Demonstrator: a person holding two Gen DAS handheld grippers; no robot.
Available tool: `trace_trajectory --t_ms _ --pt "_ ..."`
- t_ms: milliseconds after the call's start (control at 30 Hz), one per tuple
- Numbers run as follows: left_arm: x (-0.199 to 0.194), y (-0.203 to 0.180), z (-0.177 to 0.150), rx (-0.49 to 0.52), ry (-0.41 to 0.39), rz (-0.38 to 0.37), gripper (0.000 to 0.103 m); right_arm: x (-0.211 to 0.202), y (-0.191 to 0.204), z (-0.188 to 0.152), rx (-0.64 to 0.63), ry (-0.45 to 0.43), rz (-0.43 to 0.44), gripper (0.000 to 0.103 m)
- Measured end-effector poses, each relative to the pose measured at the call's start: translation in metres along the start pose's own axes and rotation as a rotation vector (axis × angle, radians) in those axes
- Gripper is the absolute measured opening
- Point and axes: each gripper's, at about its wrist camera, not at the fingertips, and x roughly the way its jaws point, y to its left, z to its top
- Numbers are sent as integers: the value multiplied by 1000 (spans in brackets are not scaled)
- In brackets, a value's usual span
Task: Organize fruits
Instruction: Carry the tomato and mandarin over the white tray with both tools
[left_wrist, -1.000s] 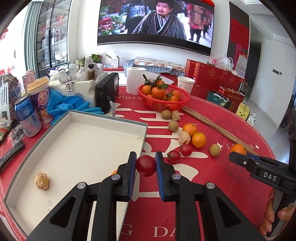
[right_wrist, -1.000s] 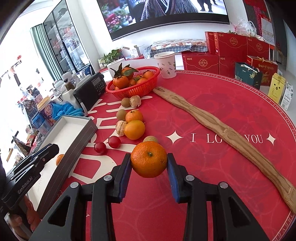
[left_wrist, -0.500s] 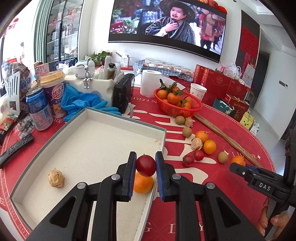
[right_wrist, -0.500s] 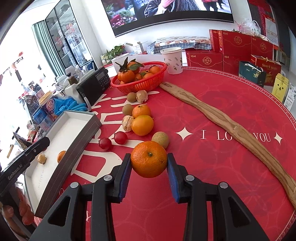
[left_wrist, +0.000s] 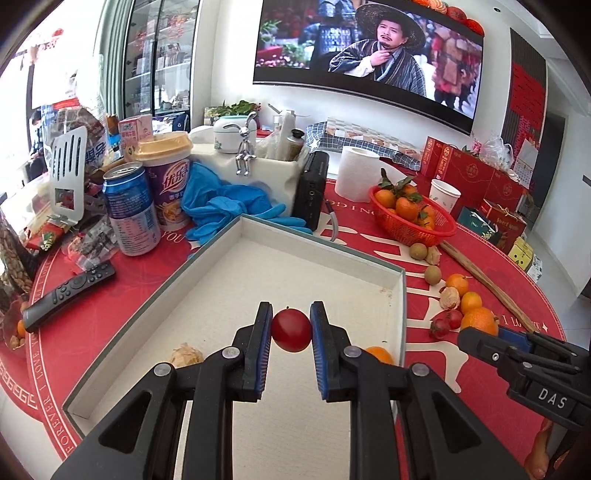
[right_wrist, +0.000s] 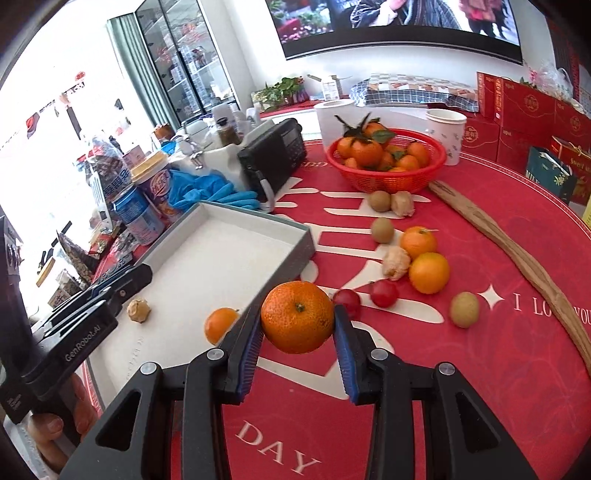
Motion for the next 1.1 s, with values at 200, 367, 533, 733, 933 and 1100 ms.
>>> trace_trajectory --t_ms 200,367,533,733,933,1100 --pt "7 23 -1 -43 40 18 23 17 39 7 -67 25 24 39" --pt "17 36 -4 -84 87 13 23 29 56 10 -98 44 31 39" --pt "19 44 -7 -97 97 34 23 37 66 9 -112 59 35 39" --pt "20 45 -9 -96 103 36 23 42 70 9 -121 71 33 39" --pt "22 46 -9 -95 107 41 23 45 73 9 -129 75 32 39" --pt "24 47 -10 -95 114 45 23 47 74 10 -131 81 31 39"
